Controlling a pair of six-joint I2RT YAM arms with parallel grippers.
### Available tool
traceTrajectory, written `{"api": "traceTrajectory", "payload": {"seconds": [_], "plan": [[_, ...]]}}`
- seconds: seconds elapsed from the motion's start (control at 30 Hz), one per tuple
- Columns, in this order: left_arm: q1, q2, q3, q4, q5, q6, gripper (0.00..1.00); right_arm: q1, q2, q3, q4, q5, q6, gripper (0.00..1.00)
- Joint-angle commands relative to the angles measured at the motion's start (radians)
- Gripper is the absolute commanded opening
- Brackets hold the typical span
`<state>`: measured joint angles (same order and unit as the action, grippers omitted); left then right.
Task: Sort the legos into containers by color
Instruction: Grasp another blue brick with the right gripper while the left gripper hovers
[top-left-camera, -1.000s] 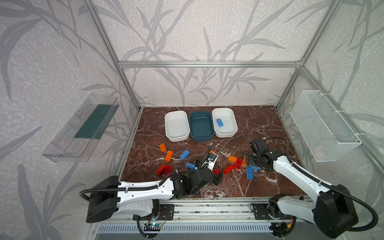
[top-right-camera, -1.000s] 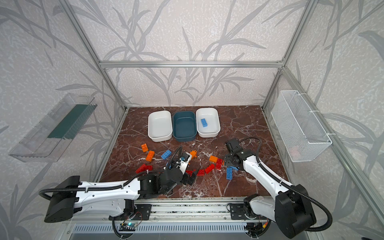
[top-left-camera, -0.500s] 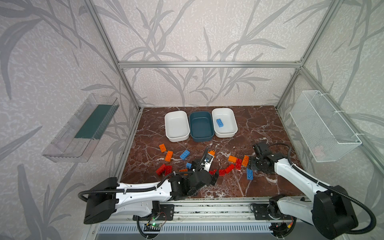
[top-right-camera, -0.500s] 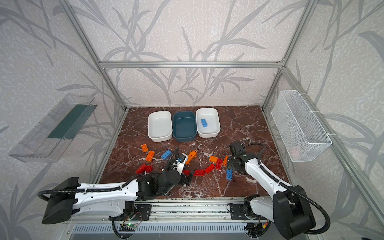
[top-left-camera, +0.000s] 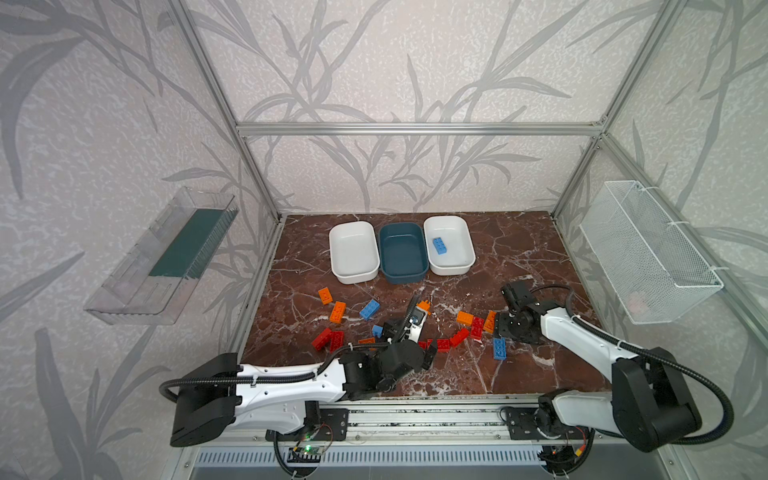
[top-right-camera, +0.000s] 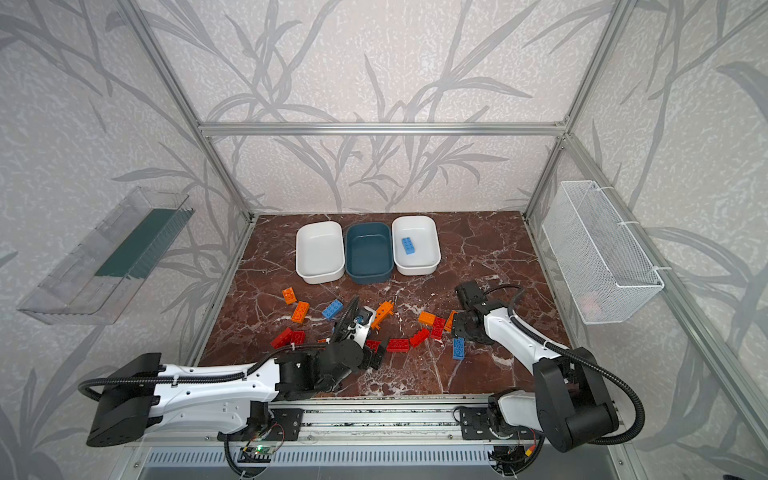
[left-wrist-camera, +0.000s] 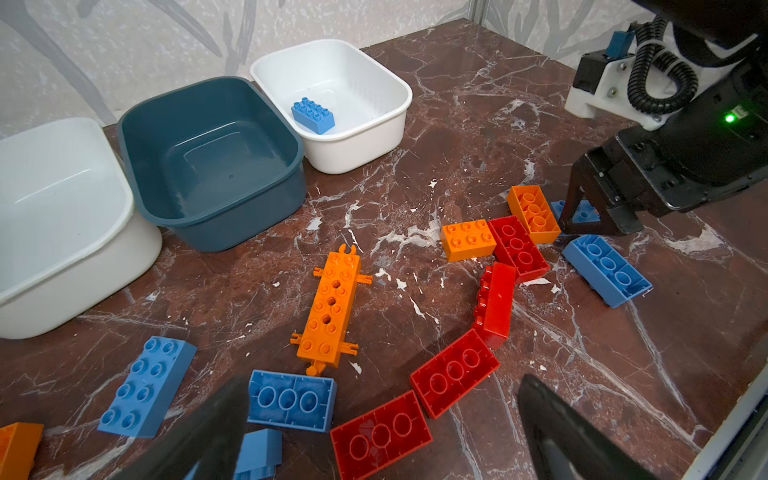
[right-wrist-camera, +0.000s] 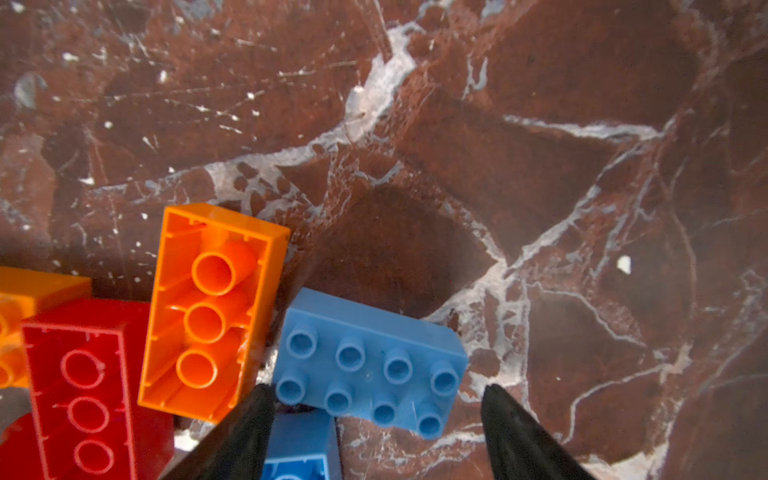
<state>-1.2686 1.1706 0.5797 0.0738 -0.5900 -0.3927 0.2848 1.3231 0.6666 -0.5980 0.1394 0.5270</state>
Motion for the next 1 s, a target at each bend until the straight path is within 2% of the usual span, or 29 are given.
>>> {"api": "traceTrajectory", "payload": {"seconds": [0.0, 0.33, 0.6, 0.97], "plan": [[-0.001, 0.0, -0.003, -0.011, -0.044, -0.005, 0.99, -0.01, 0.035, 0.034, -0.024, -0.013, -0.008, 0.8], [0.0, -0.003, -0.006, -0.011, -0.058, -0.001, 0.99, -0.024, 0.085, 0.062, -0.049, -0.061, -0.019, 0.76], [0.0, -0.018, -0.021, -0.011, -0.068, 0.0, 0.99, -0.024, 0.097, 0.068, -0.038, -0.17, 0.006, 0.71], [0.0, -0.129, -0.083, -0.035, -0.109, -0.013, 0.99, -0.024, 0.169, 0.139, -0.036, -0.167, 0.025, 0.68]]}}
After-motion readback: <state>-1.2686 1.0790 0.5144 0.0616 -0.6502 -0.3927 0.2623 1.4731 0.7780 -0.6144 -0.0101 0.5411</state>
